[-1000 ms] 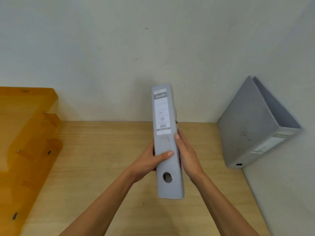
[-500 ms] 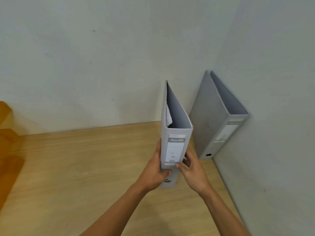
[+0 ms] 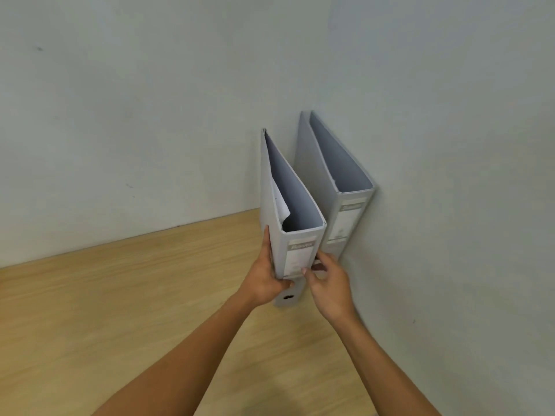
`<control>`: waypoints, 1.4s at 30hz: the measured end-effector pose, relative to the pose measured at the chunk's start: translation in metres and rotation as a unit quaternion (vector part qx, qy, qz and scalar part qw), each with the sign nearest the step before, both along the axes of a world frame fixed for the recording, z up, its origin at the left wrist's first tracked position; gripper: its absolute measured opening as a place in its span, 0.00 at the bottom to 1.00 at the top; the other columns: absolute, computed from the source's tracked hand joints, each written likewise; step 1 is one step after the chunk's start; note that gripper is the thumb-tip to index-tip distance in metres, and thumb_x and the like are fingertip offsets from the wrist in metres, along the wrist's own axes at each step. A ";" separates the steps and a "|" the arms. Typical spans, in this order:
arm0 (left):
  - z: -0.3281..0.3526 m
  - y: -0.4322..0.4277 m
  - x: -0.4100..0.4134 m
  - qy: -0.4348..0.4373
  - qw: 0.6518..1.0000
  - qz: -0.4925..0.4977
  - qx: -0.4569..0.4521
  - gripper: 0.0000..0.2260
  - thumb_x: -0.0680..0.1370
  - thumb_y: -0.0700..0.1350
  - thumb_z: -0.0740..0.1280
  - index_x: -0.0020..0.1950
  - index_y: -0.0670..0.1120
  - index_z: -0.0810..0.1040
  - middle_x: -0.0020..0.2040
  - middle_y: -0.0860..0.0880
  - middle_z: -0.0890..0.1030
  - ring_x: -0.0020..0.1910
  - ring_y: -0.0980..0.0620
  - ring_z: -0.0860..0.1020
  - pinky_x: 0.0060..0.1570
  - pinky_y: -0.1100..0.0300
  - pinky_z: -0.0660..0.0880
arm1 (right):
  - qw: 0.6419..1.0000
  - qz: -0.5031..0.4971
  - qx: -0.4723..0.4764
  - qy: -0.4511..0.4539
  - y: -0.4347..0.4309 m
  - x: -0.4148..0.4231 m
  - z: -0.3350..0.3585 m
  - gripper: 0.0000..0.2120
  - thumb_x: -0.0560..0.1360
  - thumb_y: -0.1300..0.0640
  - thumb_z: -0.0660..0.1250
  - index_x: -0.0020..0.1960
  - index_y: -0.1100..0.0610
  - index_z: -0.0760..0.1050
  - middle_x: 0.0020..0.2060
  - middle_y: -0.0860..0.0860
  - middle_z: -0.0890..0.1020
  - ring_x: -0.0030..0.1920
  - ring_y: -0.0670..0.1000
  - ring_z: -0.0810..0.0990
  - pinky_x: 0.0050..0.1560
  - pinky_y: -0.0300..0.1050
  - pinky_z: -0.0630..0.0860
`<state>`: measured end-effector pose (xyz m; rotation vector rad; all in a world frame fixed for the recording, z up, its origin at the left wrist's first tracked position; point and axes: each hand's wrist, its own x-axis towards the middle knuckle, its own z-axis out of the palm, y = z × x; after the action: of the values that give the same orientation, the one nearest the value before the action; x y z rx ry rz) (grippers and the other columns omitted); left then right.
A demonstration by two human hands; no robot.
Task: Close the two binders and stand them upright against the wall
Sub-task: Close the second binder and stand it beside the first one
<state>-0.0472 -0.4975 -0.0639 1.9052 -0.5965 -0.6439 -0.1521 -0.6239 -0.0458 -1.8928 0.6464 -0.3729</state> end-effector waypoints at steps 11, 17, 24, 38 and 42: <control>0.006 -0.048 0.024 0.024 1.000 -0.001 -0.001 0.58 0.68 0.26 0.74 0.81 0.48 0.34 0.76 0.43 0.68 0.74 0.45 0.70 0.70 0.44 0.72 | 0.992 -0.109 0.069 0.007 -0.034 0.027 0.006 0.11 0.74 0.62 0.73 0.53 0.53 0.76 0.45 0.42 0.81 0.44 0.41 0.83 0.38 0.25 0.75; 0.003 -0.060 0.028 0.036 0.999 0.017 -0.009 0.59 0.68 0.25 0.73 0.81 0.49 0.33 0.75 0.44 0.68 0.71 0.49 0.70 0.59 0.63 0.77 | 0.988 -0.135 0.073 0.011 -0.046 0.035 0.002 0.10 0.72 0.60 0.76 0.50 0.58 0.77 0.42 0.44 0.81 0.45 0.49 0.85 0.50 0.48 0.83; 0.001 -0.059 0.040 0.043 0.999 0.000 0.002 0.57 0.69 0.27 0.74 0.82 0.49 0.36 0.73 0.46 0.70 0.68 0.53 0.70 0.58 0.65 0.76 | 0.986 -0.141 0.093 -0.001 -0.046 0.044 -0.008 0.11 0.71 0.60 0.77 0.47 0.59 0.76 0.41 0.49 0.82 0.44 0.55 0.86 0.50 0.58 0.84; 0.015 -0.056 0.020 0.045 0.999 0.018 -0.006 0.45 0.72 0.31 0.73 0.79 0.45 0.49 0.69 0.45 0.74 0.67 0.46 0.75 0.54 0.67 0.78 | 0.980 -0.154 0.125 0.000 -0.039 0.046 -0.007 0.09 0.74 0.59 0.74 0.47 0.56 0.74 0.43 0.51 0.81 0.47 0.55 0.85 0.51 0.59 0.83; 0.021 -0.031 0.020 0.045 0.998 -0.017 0.030 0.48 0.76 0.37 0.72 0.83 0.50 0.41 0.80 0.47 0.62 0.75 0.45 0.69 0.63 0.60 0.71 | 0.976 -0.160 0.143 0.040 -0.026 0.044 -0.003 0.06 0.76 0.60 0.68 0.43 0.53 0.73 0.41 0.52 0.82 0.45 0.57 0.85 0.49 0.60 0.84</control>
<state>-0.0270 -0.5286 -0.0433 1.9134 -0.5578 -0.7727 -0.1078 -0.6502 -0.0489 -1.5358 1.0084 -0.3865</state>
